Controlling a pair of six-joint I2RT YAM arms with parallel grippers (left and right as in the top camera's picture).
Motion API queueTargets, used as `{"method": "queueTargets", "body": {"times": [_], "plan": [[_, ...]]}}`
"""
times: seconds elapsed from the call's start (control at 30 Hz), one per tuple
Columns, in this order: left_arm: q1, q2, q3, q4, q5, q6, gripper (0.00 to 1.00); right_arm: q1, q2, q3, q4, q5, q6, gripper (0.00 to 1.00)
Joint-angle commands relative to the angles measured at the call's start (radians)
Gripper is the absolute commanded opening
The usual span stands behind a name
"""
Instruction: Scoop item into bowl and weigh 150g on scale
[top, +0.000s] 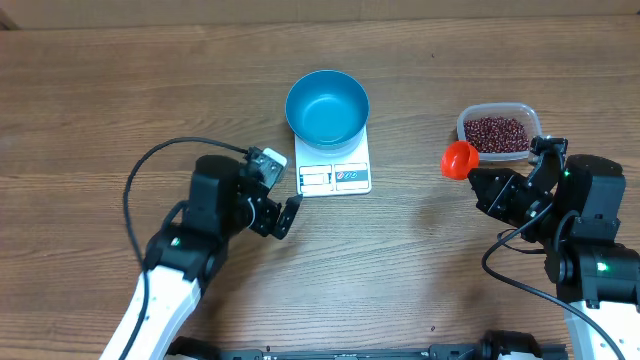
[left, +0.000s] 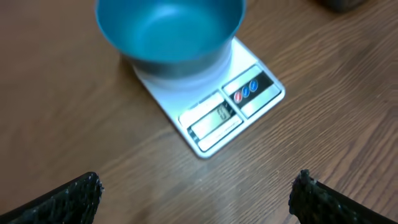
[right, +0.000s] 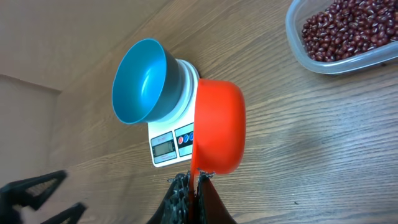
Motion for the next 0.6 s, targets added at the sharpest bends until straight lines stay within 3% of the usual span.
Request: {"method": "queueTargets", "body": {"times": [0.0,0.37,0.57], "plan": [[0.002,-0.099,-0.01,-0.01,0.021,0.088,0.99,-0.004,-0.002,0.019,0.004,0.01,-0.006,0.04],[0.031,-0.156,-0.111,0.167,0.111,0.091,1.0,-0.004,-0.002,0.019,0.0,0.01,-0.006,0.04],[0.029,-0.153,-0.111,0.146,0.126,0.091,1.0,-0.004,-0.002,0.02,0.0,0.01,-0.006,0.04]]}}
